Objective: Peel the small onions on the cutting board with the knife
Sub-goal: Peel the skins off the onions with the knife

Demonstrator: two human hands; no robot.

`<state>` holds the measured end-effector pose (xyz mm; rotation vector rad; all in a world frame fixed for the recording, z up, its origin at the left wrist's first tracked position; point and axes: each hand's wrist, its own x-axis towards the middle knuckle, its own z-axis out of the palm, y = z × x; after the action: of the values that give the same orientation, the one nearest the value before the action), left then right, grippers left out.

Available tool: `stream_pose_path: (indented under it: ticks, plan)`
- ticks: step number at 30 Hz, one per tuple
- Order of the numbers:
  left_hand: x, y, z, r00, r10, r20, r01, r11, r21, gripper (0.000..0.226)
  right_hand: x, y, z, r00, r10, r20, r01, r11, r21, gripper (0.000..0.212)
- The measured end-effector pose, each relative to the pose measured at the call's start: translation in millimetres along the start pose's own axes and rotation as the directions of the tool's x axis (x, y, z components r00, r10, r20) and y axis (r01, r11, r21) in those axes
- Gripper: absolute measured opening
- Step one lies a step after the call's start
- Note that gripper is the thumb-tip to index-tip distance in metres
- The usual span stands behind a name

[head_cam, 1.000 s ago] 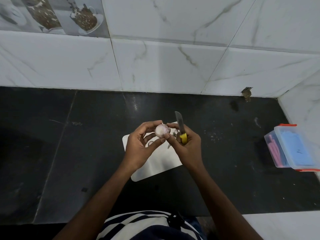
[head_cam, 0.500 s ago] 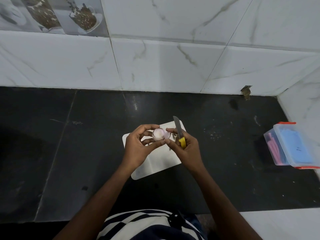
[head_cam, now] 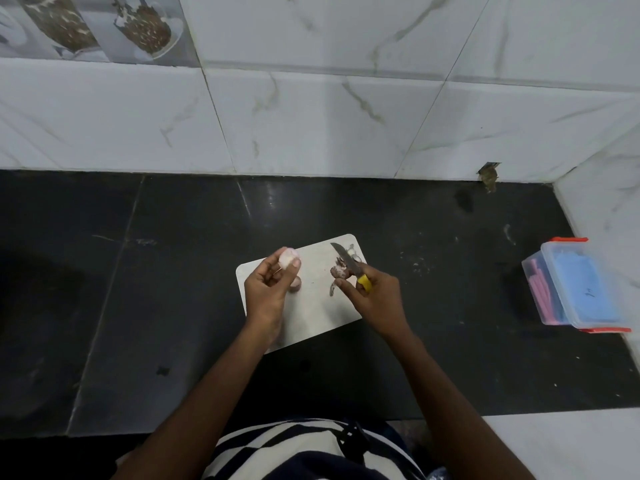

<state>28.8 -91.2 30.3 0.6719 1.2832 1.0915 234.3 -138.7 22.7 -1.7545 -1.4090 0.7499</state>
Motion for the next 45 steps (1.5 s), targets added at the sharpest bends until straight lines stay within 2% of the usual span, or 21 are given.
stream_pose_path:
  ticks: [3, 7, 9, 10, 11, 13, 15, 18, 21, 22, 23, 24, 25, 27, 30, 32, 35, 38, 41, 43, 45]
  plan:
    - [2.1, -3.7, 2.4, 0.996, 0.001, 0.086, -0.013, 0.990, 0.139, 0.031, 29.6, 21.0, -1.3, 0.998, 0.058, -0.029, -0.064, 0.958, -0.278, 0.023]
    - [1.9, -9.2, 9.3, 0.985, -0.061, 0.164, 0.022, 0.974, 0.225, 0.035, 64.5, 40.0, -5.8, 0.981, 0.144, 0.130, -0.068, 0.883, -0.465, 0.031]
    - [4.3, -10.9, 14.0, 0.978, -0.108, 0.179, 0.067, 0.972, 0.223, 0.038, 70.5, 43.7, -9.9, 0.976, 0.156, 0.150, -0.050, 0.837, -0.545, 0.038]
    - [6.0, -12.0, 16.2, 0.974, -0.133, 0.184, 0.095, 0.975, 0.203, 0.040, 70.4, 44.5, -12.5, 0.980, 0.144, 0.135, -0.053, 0.850, -0.523, 0.039]
    - [7.5, -13.3, 18.1, 0.971, -0.152, 0.184, 0.120, 0.978, 0.173, 0.044, 68.0, 44.6, -15.5, 0.985, 0.121, 0.126, -0.059, 0.908, -0.414, 0.037]
    - [11.2, -17.1, 21.2, 0.967, -0.187, 0.175, 0.166, 0.978, 0.127, 0.049, 59.1, 38.9, -20.4, 0.979, 0.077, 0.190, -0.072, 0.997, -0.031, 0.028]
    - [13.2, -18.8, 25.4, 0.955, -0.222, 0.196, 0.204, 0.973, 0.107, 0.039, 50.5, 28.5, -24.4, 0.955, -0.024, 0.295, -0.040, 0.978, 0.207, 0.030]
    - [13.0, -21.8, 33.6, 0.922, -0.261, 0.285, 0.251, 0.965, 0.071, 0.025, 47.0, 23.5, -24.3, 0.928, -0.104, 0.359, 0.031, 0.979, 0.202, 0.045]
    - [11.0, -18.6, 41.5, 0.889, -0.313, 0.335, 0.310, 0.949, 0.065, 0.028, 48.2, 29.7, -25.6, 0.941, -0.078, 0.329, -0.035, 0.946, 0.323, 0.034]
    - [10.4, -18.6, 42.6, 0.893, -0.299, 0.335, 0.278, 0.954, 0.109, 0.029, 47.7, 32.0, -26.2, 0.943, -0.054, 0.329, -0.073, 0.930, 0.361, 0.030]
    - [10.0, -19.1, 41.8, 0.914, -0.239, 0.327, 0.182, 0.963, 0.197, 0.030, 47.2, 33.2, -26.5, 0.944, -0.018, 0.329, -0.114, 0.918, 0.379, 0.027]
    - [10.1, -19.6, 40.1, 0.939, -0.130, 0.318, 0.026, 0.950, 0.310, 0.032, 46.9, 33.5, -26.4, 0.944, 0.021, 0.328, -0.153, 0.911, 0.382, 0.024]
    - [9.8, -19.3, 37.5, 0.944, 0.006, 0.330, -0.152, 0.896, 0.417, 0.035, 46.9, 33.1, -26.3, 0.941, 0.061, 0.334, -0.195, 0.903, 0.384, 0.020]
    - [10.2, -17.3, 32.3, 0.875, 0.223, 0.429, -0.442, 0.728, 0.523, 0.043, 46.4, 31.0, -28.6, 0.924, 0.108, 0.366, -0.262, 0.876, 0.404, 0.007]
    - [16.1, -12.7, 30.1, 0.729, 0.343, 0.592, -0.679, 0.474, 0.561, 0.048, 45.2, 30.1, -29.4, 0.884, 0.111, 0.454, -0.313, 0.862, 0.398, 0.010]
    - [20.2, -11.7, 30.3, 0.689, 0.363, 0.627, -0.724, 0.396, 0.565, 0.045, 42.9, 28.1, -27.3, 0.869, 0.107, 0.484, -0.334, 0.848, 0.412, 0.008]
    - [22.1, -13.2, 30.2, 0.681, 0.353, 0.642, -0.732, 0.376, 0.569, 0.043, 40.8, 23.8, -27.3, 0.844, 0.142, 0.517, -0.388, 0.826, 0.408, 0.006]
    - [22.6, -16.5, 28.3, 0.682, 0.286, 0.674, -0.721, 0.422, 0.550, 0.040, 38.4, 28.6, -23.1, 0.815, 0.173, 0.553, -0.423, 0.831, 0.363, 0.013]
    - [20.6, -25.3, 22.1, 0.687, 0.247, 0.683, -0.704, 0.459, 0.542, 0.039, 32.3, 32.3, -10.4, 0.773, 0.247, 0.584, -0.515, 0.781, 0.353, 0.020]
    - [15.4, -34.7, 15.6, 0.720, 0.260, 0.643, -0.670, 0.502, 0.547, 0.037, 28.3, 30.9, -0.2, 0.753, 0.276, 0.597, -0.566, 0.734, 0.375, 0.026]
    - [7.9, -44.8, 8.9, 0.768, 0.296, 0.568, -0.624, 0.543, 0.561, 0.035, 25.1, 25.9, 9.4, 0.724, 0.309, 0.617, -0.617, 0.689, 0.379, 0.023]
